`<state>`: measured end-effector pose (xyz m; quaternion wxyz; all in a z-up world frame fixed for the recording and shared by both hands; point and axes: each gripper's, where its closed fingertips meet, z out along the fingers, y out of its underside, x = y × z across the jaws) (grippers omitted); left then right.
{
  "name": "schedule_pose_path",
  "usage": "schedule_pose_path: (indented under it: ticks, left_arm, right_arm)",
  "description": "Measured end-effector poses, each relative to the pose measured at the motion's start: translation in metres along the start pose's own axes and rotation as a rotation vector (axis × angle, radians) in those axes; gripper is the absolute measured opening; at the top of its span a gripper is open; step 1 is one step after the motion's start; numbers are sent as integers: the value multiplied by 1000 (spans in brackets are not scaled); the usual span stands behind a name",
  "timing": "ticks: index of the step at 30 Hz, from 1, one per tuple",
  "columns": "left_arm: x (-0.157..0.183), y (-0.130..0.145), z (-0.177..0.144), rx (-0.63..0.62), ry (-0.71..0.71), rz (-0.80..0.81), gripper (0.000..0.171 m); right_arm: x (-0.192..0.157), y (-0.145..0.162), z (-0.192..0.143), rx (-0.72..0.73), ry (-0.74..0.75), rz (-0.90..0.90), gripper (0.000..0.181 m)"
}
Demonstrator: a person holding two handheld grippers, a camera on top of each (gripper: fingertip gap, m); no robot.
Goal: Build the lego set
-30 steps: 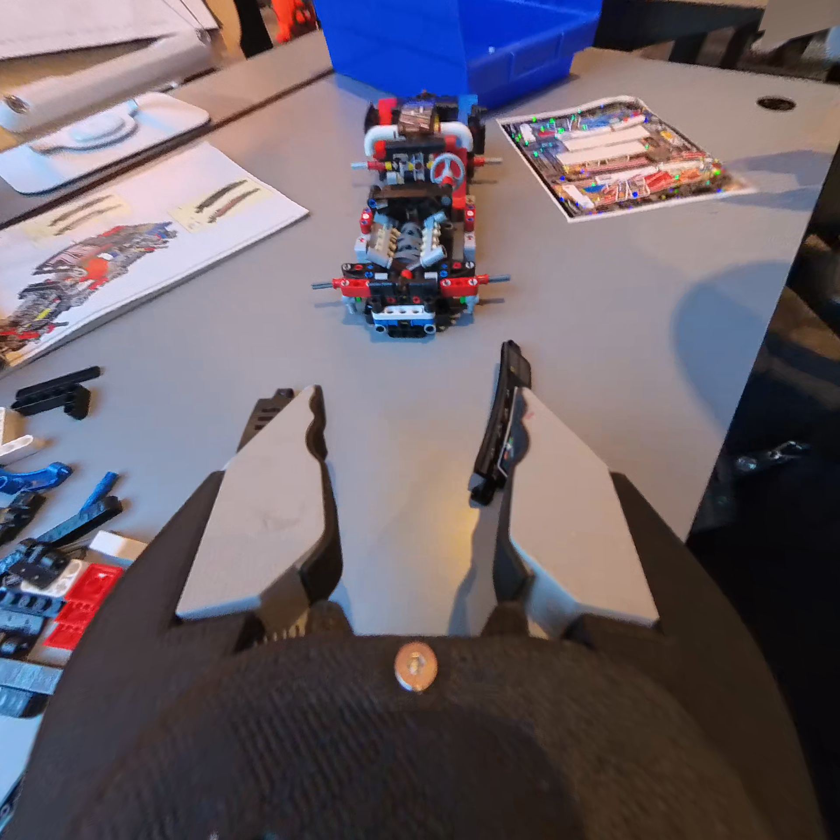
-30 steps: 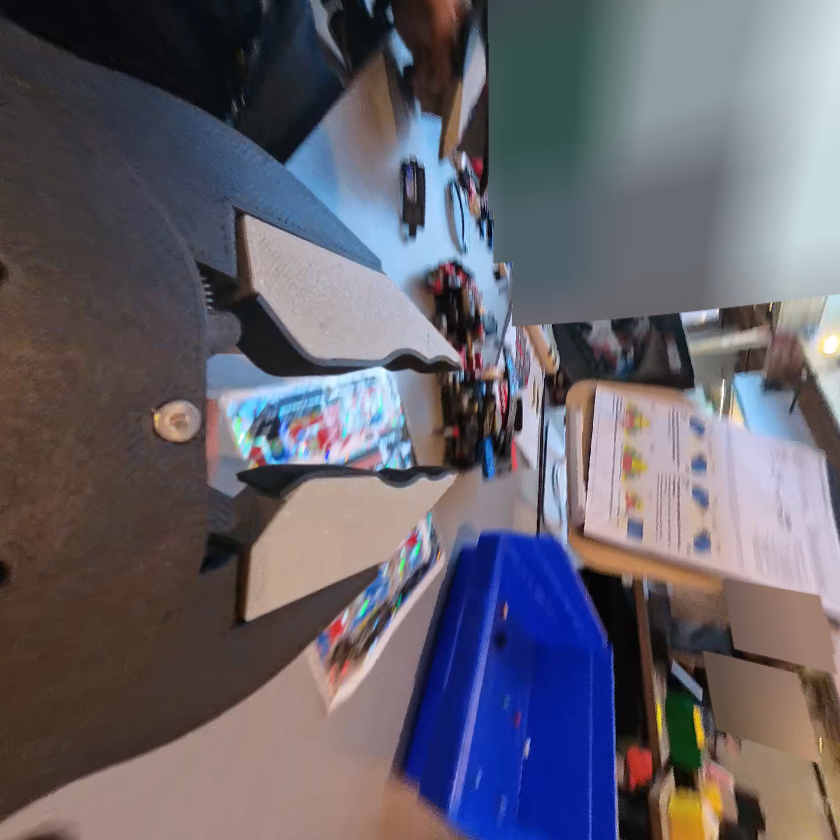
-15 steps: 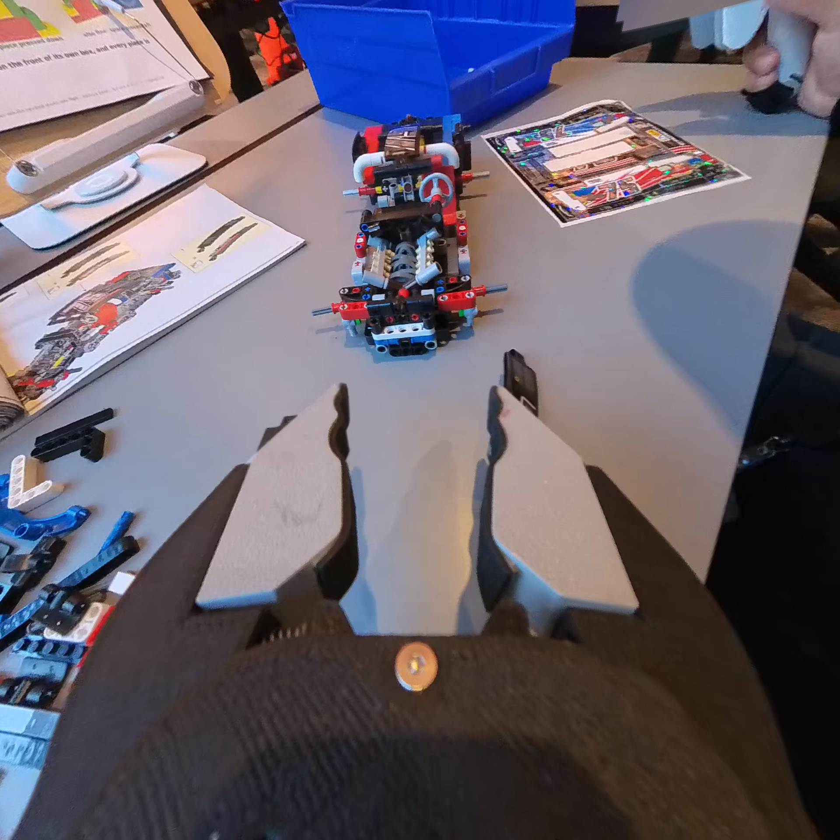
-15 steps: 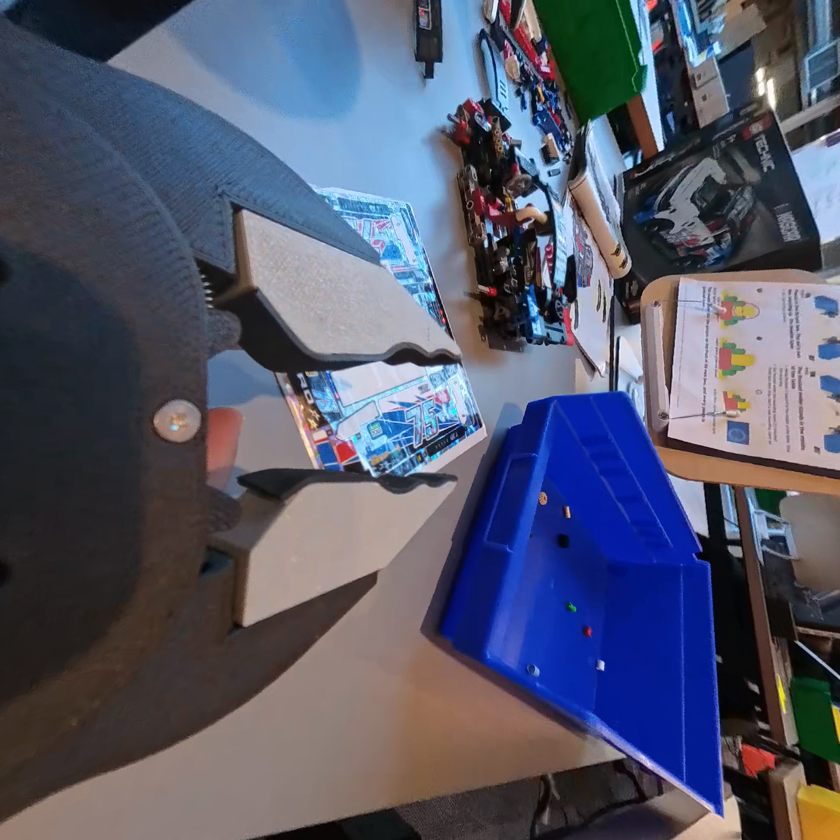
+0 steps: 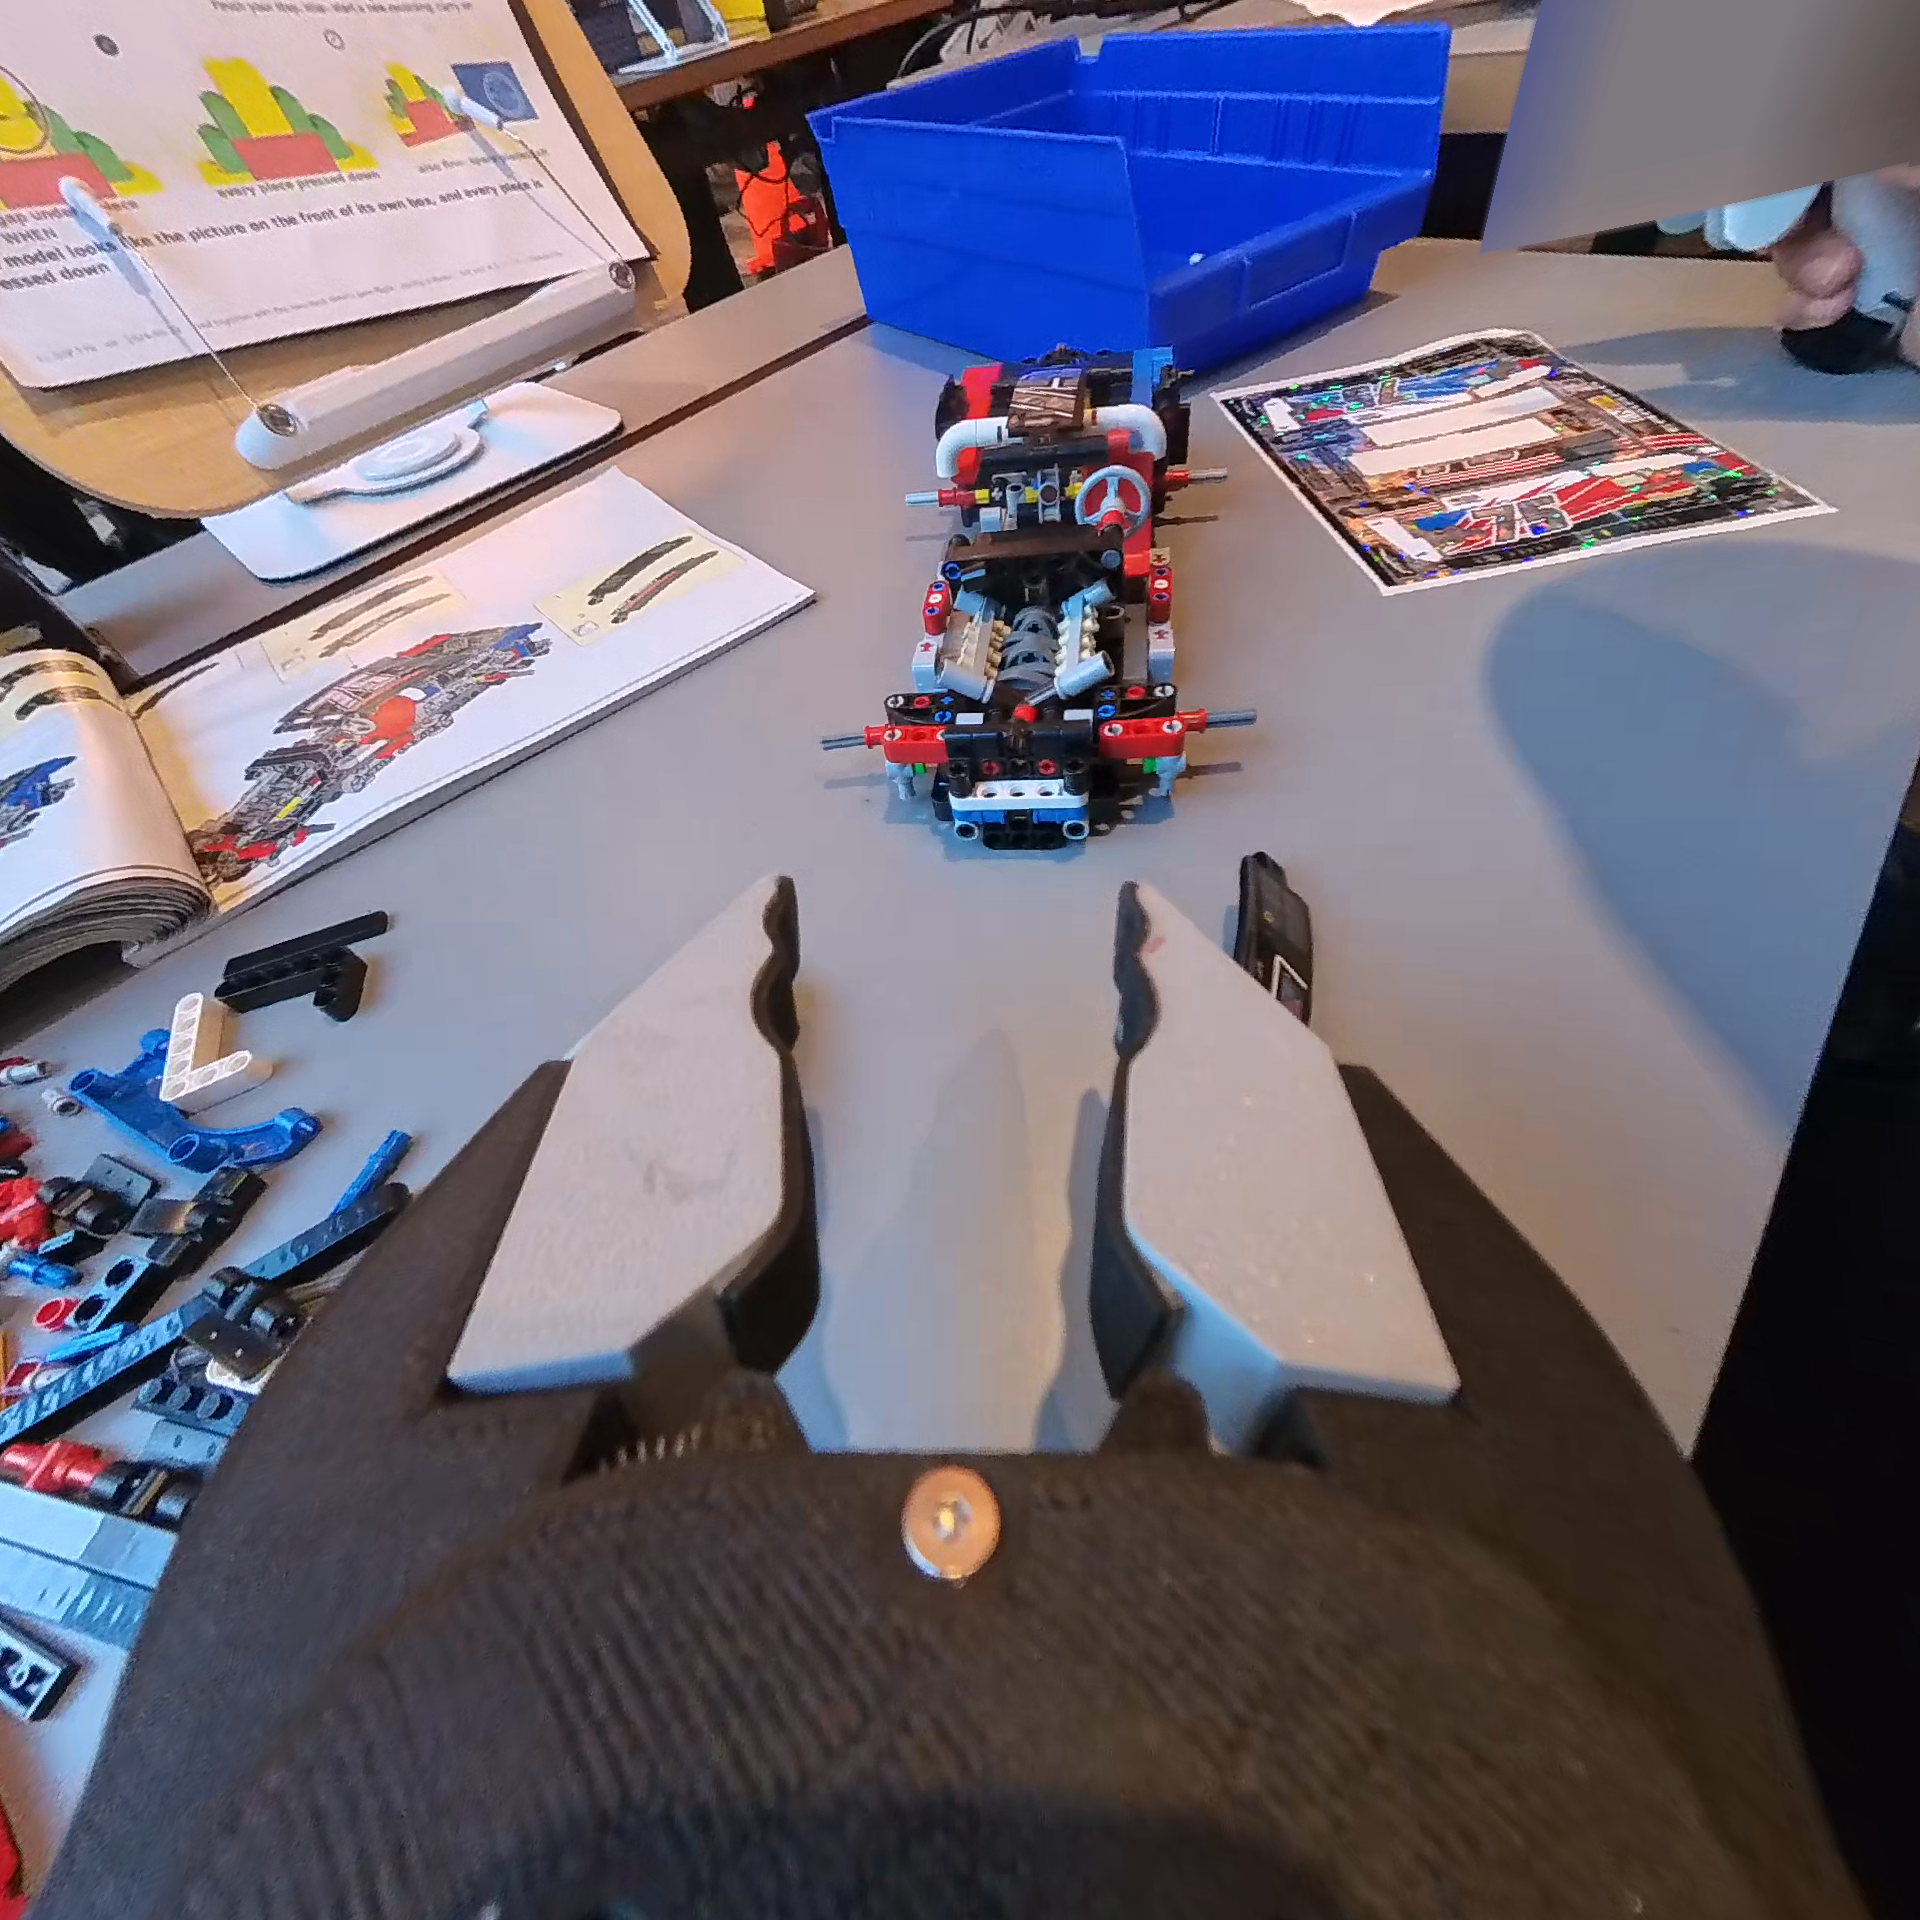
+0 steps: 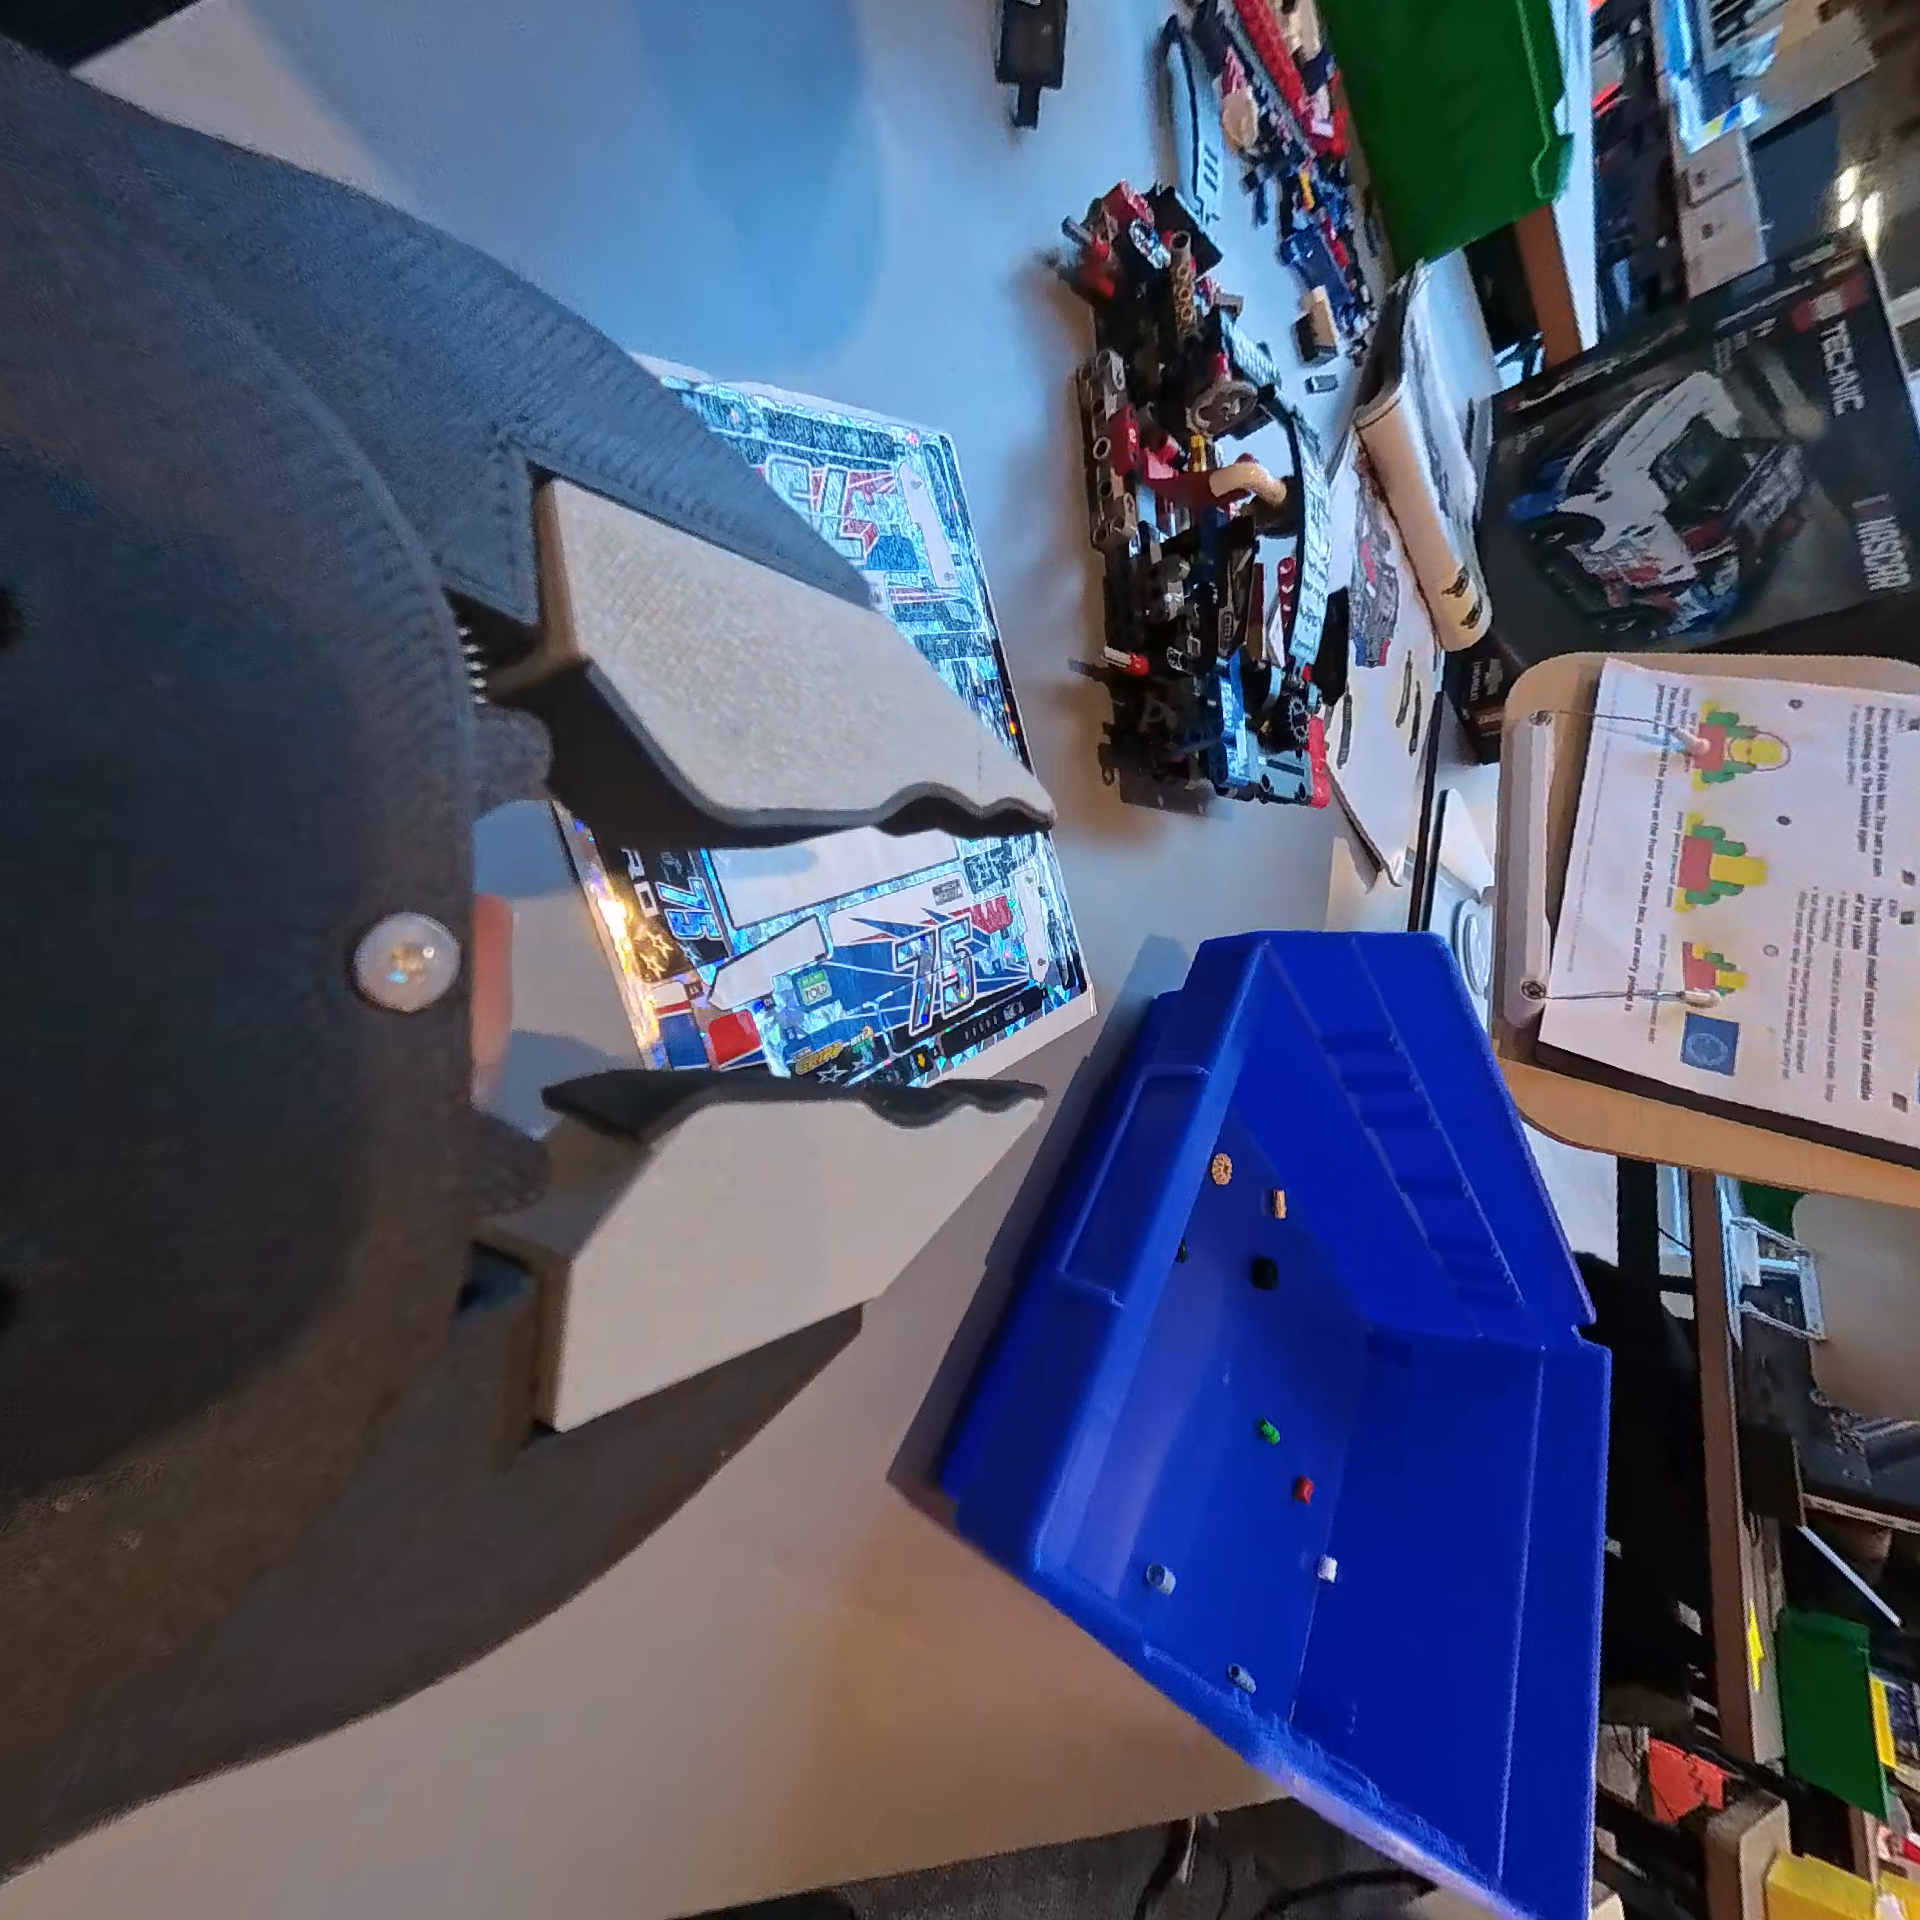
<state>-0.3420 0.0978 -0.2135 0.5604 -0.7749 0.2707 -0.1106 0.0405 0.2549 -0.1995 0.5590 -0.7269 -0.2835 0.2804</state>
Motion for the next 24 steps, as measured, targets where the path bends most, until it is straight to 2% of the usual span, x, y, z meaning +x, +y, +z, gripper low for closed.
schedule_pose_path:
  ticks: [24]
  left_arm:
    - [-1,-1,0,5,-6,-7,55]
  right_arm:
    - [20,-8,-10,70,83,61,38]
